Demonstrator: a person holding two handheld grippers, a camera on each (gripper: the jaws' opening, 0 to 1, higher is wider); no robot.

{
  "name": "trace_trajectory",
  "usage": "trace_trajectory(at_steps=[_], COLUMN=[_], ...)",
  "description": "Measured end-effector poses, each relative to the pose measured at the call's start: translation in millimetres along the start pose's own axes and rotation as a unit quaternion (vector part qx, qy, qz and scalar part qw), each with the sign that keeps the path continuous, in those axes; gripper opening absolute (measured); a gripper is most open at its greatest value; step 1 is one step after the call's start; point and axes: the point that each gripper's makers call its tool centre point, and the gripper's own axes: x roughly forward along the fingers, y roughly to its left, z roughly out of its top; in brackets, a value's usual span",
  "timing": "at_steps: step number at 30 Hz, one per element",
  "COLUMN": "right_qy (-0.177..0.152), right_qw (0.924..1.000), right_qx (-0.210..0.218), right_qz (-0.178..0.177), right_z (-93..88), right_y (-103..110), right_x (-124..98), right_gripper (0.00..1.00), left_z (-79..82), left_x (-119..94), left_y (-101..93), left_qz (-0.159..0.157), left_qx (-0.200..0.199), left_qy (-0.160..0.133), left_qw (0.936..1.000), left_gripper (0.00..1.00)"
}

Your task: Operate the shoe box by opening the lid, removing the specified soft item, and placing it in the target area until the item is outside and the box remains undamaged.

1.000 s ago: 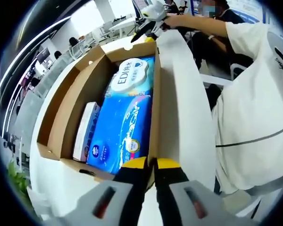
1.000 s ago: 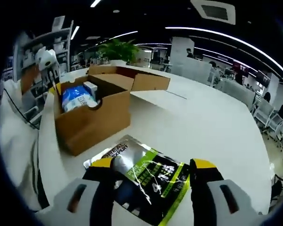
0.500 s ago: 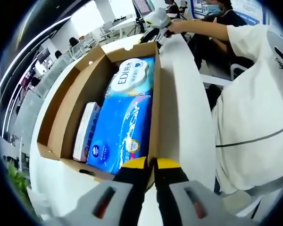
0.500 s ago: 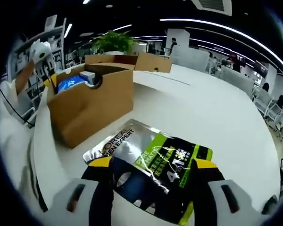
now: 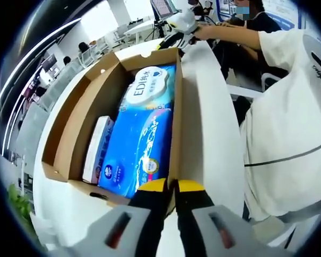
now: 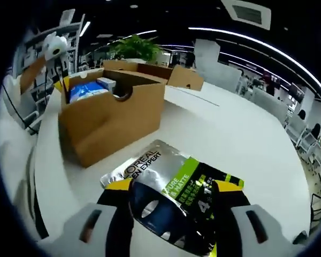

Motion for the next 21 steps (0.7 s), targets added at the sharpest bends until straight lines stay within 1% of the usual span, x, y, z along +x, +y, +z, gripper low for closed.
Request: trace_trajectory(at_steps=[1,5,14,21], right_qy=[0.006,-0.009,-0.039,-0.044], right_qw=[0.9996,0.9976,0.996,0.9941], right_qx=[0.026,0.065,0.08,0.096], right_qz=[0.012,0.019,-0.001,-0.026], right_z=[-3.1,-7.2,-7.6,-7.9], right_y=[2.9,0.6,3.3,1.9], right_x=[0.4,2.3,0.2,-0.9], right_gripper=[0.57,0.54,0.49,0.47], left_z=[0.0,0.1,0.5,0.9], left_x=[-0.1,-0.2,-0.1,0.3], left_y=[0.0,0.2,0.6,0.6], left_qz=[0.0,0.002,0.003,0.005], left_qx=[0.0,0.0,0.005,0.003], left_qy=[0.0,0.0,-0.004,-0.007], left_qw=[1.0,1.0,1.0,1.0], left_gripper=[0.05,0.05,0.05,0.05])
